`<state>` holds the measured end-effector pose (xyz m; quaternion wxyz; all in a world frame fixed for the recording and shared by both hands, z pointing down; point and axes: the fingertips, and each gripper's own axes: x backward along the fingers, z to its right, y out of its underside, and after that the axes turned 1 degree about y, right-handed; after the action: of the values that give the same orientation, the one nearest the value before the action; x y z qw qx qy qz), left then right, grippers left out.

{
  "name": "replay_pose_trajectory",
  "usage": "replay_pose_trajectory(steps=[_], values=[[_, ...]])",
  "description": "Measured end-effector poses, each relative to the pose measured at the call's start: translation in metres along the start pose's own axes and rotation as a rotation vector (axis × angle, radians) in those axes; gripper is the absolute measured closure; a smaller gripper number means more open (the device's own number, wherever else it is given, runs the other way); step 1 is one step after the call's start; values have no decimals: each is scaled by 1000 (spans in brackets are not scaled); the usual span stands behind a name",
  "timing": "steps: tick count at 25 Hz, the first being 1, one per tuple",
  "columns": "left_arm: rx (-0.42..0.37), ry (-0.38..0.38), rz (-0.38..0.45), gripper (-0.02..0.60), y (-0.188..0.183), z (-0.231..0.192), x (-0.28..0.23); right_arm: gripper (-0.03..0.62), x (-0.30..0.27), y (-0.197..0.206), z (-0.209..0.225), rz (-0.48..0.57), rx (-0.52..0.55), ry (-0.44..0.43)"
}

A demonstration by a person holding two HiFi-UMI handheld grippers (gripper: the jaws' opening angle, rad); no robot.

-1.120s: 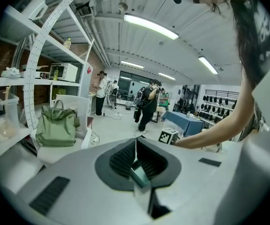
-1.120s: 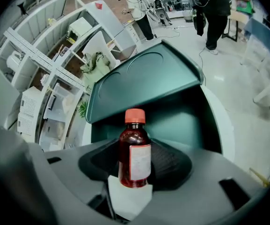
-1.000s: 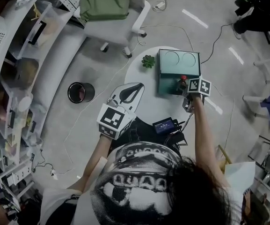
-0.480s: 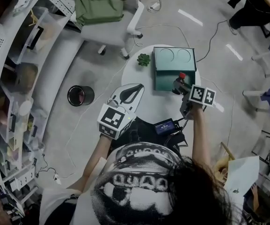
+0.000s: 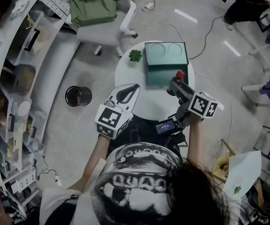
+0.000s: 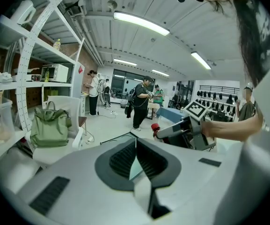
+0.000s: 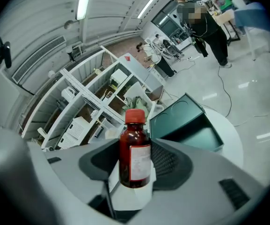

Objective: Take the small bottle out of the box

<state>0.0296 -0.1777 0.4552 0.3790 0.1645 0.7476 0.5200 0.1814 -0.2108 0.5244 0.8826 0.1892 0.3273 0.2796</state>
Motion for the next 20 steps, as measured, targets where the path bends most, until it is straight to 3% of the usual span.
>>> replay_pose_trajectory(steps=[20], values=[[-10,-71,-20,565,18,75,7,379,79,26,-27,75,110,-181]])
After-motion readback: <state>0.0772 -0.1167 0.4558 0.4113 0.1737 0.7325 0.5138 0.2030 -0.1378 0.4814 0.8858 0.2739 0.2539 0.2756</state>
